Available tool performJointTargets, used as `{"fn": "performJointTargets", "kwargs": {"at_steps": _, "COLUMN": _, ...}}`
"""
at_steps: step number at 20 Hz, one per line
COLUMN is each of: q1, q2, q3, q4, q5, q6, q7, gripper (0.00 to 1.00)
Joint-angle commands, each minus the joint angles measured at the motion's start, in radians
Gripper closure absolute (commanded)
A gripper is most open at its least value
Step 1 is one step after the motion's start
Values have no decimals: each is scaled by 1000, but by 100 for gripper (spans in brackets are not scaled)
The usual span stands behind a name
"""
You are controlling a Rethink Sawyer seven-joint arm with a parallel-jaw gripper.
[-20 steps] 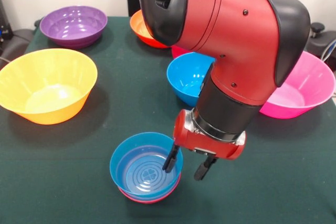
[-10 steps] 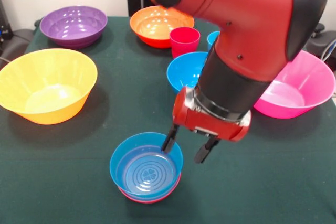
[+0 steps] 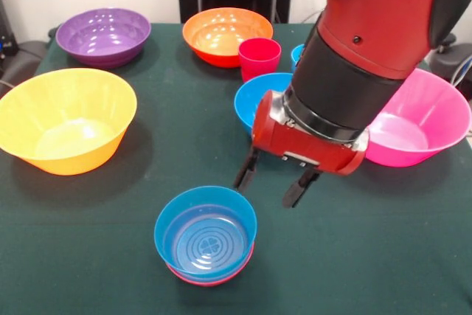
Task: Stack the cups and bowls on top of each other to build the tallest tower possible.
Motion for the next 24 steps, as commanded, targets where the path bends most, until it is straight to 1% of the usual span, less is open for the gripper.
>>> {"fn": "performJointTargets", "kwargs": {"at_steps": 1, "q1": 22, "q2": 34, "q3": 101, "q4": 80, "q5": 12, "q6": 51, "q7": -84, "gripper": 0}}
{"fn": "performJointTargets", "kwargs": {"at_steps": 3, "q1": 21, "q2": 43, "q3": 113, "q4": 77, "q5": 19, "q6": 28, "q7": -86, "gripper": 0}}
{"fn": "performJointTargets", "kwargs": {"at_steps": 6, "q1": 16, "q2": 61, "q3": 129, "q4": 47, "q5": 28, "q6": 27, "q7": -106, "gripper": 0}}
{"fn": "performJointTargets", "kwargs": {"at_steps": 15, "q1": -22, "q2": 126, "q3": 160, "q4": -113, "q5": 33, "q6": 93, "q7": -249, "gripper": 0}}
{"fn": "performJointTargets", "kwargs": {"at_steps": 20, "q1": -27, "q2": 147, "q3": 158, "q4": -185, "q5": 40, "q6": 134, "q7": -280, "gripper": 0}}
{"fn": "performJointTargets", "kwargs": {"at_steps": 24, "q1": -25, "q2": 157, "q3": 148, "q4": -242, "q5": 48, "q6": 186, "q7": -299, "gripper": 0}}
